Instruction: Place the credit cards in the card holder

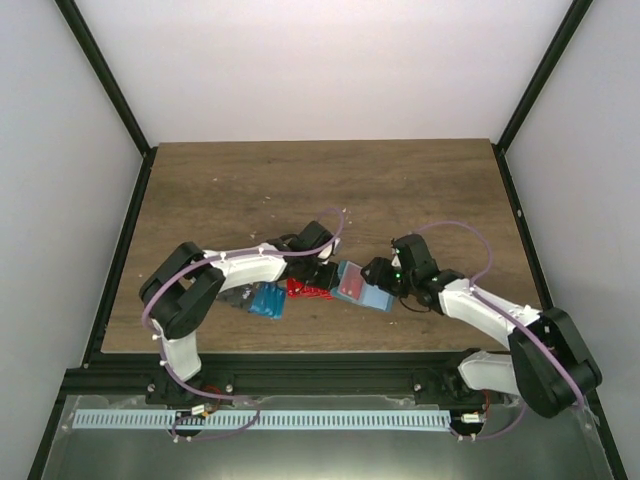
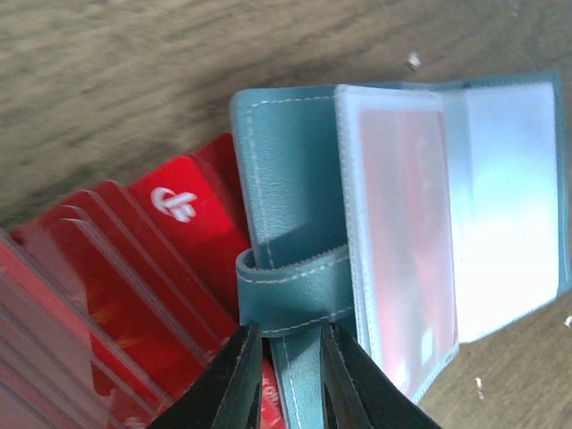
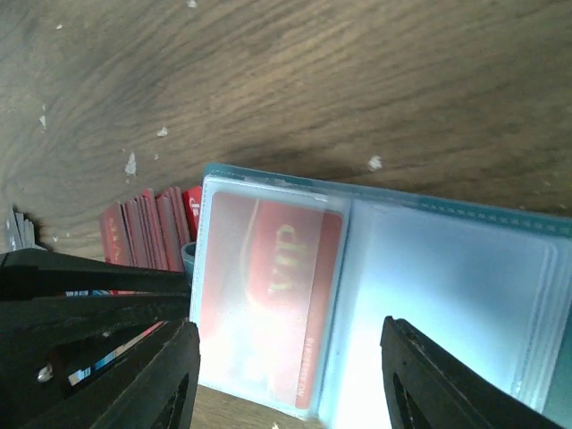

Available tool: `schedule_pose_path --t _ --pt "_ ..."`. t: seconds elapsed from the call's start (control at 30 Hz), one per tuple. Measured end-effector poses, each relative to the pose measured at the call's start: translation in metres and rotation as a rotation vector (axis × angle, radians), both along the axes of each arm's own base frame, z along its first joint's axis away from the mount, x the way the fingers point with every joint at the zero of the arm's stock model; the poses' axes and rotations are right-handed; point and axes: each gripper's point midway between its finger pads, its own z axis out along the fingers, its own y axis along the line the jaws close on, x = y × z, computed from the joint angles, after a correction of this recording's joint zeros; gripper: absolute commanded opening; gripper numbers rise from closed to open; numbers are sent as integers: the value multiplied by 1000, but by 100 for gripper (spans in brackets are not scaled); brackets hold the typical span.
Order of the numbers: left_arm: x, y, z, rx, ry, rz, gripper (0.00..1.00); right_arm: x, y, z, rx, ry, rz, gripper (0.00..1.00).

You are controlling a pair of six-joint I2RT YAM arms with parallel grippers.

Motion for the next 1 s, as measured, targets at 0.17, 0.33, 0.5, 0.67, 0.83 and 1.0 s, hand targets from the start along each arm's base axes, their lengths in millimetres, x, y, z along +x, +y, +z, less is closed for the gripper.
schedule_pose_path --t 0.17,0.33,0.5,0.67,0.83,1.0 --pt "-15 -15 1 -10 11 -33 21 -9 -11 -6 -18 14 -16 58" --pt "-25 -29 -4 -7 24 -61 21 -12 -17 -4 -22 1 -23 58" --pt "-30 -32 -1 10 7 -64 42 -13 -20 6 -19 -31 -23 59" --pt "-15 -8 27 75 -89 16 62 -17 -23 18 -6 -69 -20 59" --pt "17 32 47 129 -165 148 70 -20 -24 25 5 -91 -19 59" --pt "31 75 28 226 -145 245 74 -26 -27 21 -1 -84 -16 59"
